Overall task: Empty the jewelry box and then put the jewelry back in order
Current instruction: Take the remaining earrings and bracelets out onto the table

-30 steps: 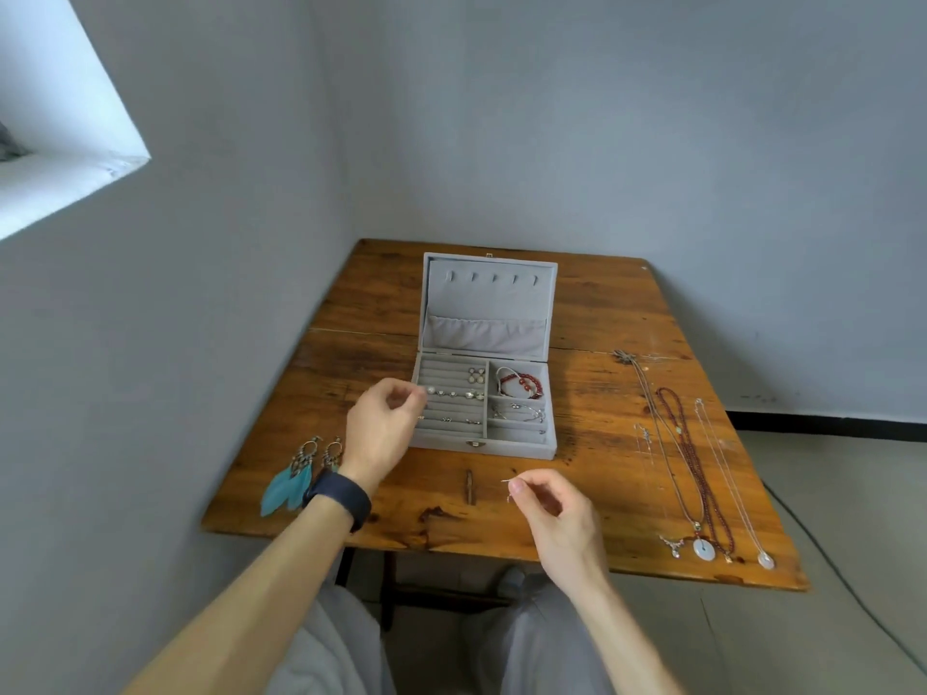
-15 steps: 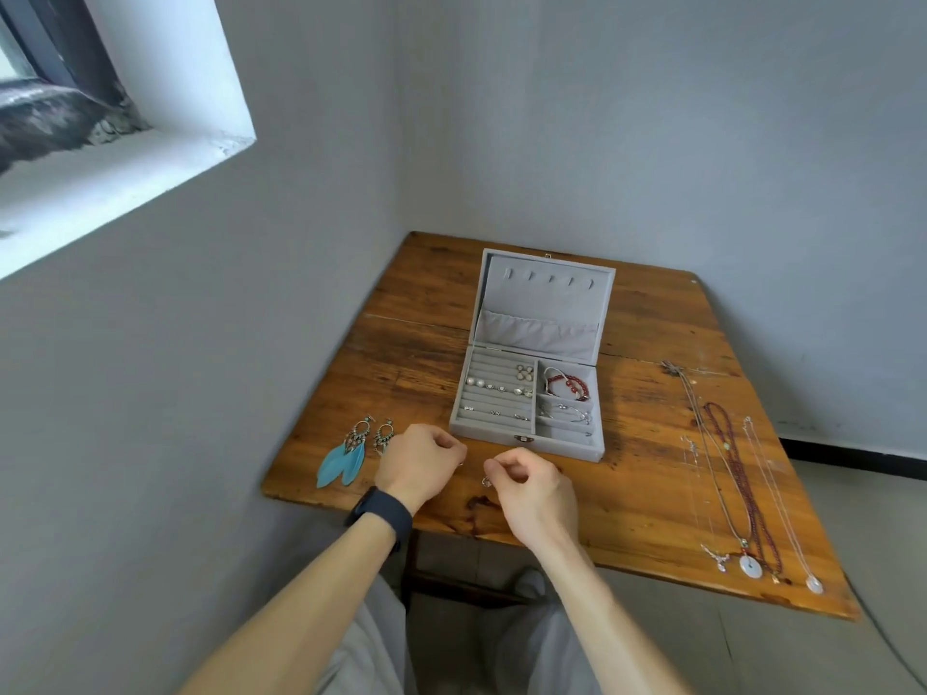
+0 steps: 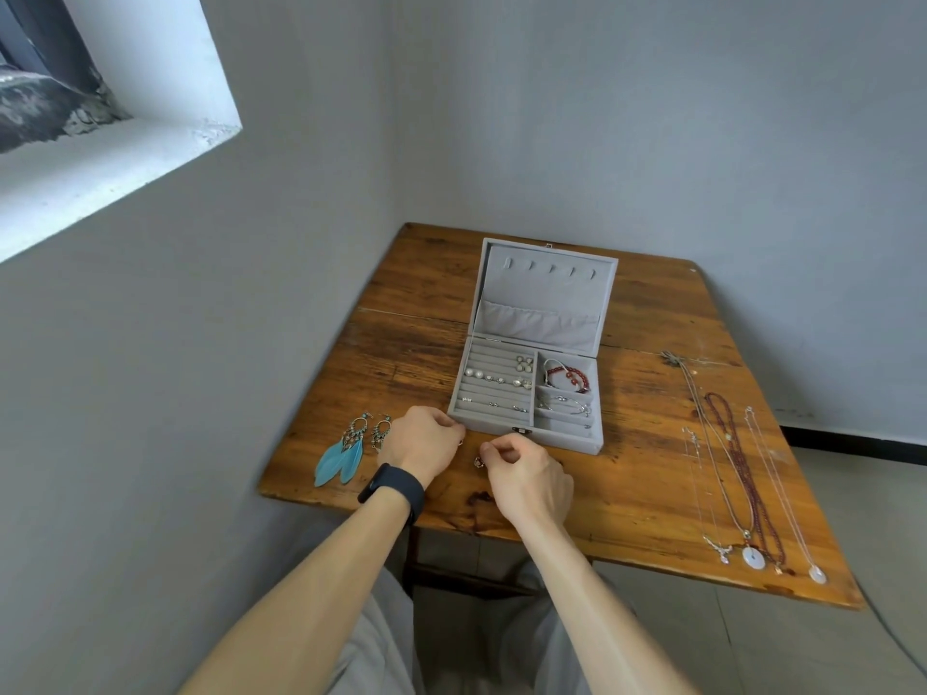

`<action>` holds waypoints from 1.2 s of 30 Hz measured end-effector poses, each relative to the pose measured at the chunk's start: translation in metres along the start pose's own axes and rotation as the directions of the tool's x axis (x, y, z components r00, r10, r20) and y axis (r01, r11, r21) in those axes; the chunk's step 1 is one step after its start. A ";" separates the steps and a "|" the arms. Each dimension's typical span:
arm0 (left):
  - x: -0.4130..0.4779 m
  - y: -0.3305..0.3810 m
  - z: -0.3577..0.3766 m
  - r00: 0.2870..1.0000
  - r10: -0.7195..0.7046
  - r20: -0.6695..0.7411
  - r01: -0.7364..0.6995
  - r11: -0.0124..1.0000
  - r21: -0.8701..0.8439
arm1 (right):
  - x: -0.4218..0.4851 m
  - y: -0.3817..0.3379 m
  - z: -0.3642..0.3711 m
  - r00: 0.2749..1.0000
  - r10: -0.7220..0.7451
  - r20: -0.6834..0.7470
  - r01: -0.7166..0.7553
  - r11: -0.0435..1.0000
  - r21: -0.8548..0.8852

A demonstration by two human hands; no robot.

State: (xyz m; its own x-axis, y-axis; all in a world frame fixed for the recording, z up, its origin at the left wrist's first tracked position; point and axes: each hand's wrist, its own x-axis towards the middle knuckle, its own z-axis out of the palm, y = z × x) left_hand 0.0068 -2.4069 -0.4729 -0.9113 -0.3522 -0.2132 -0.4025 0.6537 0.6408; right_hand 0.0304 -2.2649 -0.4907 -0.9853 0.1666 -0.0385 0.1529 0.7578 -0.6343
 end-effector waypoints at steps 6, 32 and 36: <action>-0.004 0.003 -0.003 0.997 0.019 0.078 -0.021 0.999 0.026 | 0.000 -0.001 0.007 0.998 0.009 -0.069 -0.011 1.000 -0.026; 0.001 0.011 0.003 0.983 -0.025 0.181 0.023 1.000 0.013 | -0.003 0.007 0.016 0.979 -0.072 -0.189 0.074 0.997 -0.001; 0.001 0.006 0.008 0.989 0.000 0.148 0.002 1.000 -0.010 | -0.002 0.007 0.018 0.975 -0.085 -0.208 0.084 0.996 -0.010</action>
State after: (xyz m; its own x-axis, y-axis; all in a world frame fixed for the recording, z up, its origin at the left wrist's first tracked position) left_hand 0.0028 -2.3983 -0.4750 -0.9139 -0.2495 -0.3201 -0.4034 0.6463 0.6478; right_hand 0.0321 -2.2710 -0.5090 -0.9572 0.2292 0.1765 0.0699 0.7754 -0.6276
